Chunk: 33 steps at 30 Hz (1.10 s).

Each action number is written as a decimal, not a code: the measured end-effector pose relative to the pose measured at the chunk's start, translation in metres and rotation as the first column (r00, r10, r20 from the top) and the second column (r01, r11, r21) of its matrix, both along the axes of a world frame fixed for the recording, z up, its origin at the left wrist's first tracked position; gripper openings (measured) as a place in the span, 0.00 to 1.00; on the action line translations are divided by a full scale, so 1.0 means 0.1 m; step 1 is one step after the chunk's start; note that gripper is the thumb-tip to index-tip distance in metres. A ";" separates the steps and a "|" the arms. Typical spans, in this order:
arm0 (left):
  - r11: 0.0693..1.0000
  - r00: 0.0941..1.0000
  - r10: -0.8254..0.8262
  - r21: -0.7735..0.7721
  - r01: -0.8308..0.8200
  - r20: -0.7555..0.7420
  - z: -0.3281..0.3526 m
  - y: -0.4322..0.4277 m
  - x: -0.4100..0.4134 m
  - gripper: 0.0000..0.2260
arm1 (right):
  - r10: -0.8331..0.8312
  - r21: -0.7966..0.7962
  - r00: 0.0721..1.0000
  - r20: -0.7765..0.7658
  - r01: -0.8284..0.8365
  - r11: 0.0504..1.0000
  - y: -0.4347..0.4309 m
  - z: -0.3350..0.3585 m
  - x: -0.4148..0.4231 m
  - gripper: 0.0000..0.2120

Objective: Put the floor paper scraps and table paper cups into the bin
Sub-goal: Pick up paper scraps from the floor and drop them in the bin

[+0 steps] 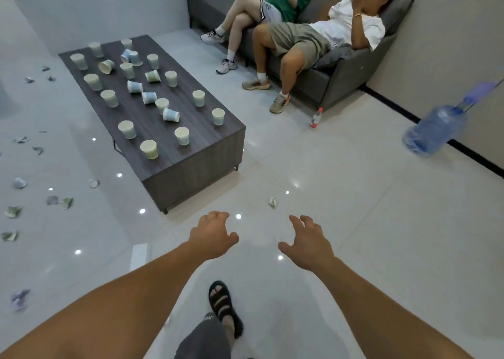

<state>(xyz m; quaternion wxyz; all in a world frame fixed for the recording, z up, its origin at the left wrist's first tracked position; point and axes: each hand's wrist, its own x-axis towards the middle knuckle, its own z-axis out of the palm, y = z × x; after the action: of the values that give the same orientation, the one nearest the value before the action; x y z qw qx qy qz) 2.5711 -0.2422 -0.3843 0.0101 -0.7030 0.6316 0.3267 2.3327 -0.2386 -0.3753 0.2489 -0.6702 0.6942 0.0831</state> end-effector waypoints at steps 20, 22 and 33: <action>0.897 0.924 0.375 0.277 -0.344 -0.067 -2.17 -2.58 -0.36 0.30 | 0.249 0.332 0.967 -0.055 -0.217 0.918 -3.45 -2.37 -0.38 0.36; 0.880 0.914 0.402 0.295 -0.371 -0.051 -2.53 -2.83 -0.48 0.30 | 0.287 0.352 0.956 -0.051 -0.252 0.901 -3.77 -2.86 -0.40 0.35; 0.811 0.860 0.510 0.342 -0.475 -0.016 -5.14 -3.74 -1.30 0.29 | 0.486 0.372 0.869 -0.090 -0.424 0.826 -5.13 -5.93 -0.97 0.37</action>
<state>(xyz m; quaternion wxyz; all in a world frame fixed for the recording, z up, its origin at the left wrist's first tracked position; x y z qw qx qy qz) 2.4410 -0.6159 -0.8983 0.0075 -0.8126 0.3644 0.4549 2.2352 -0.7514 -0.9687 0.2697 -0.7531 0.5083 0.3190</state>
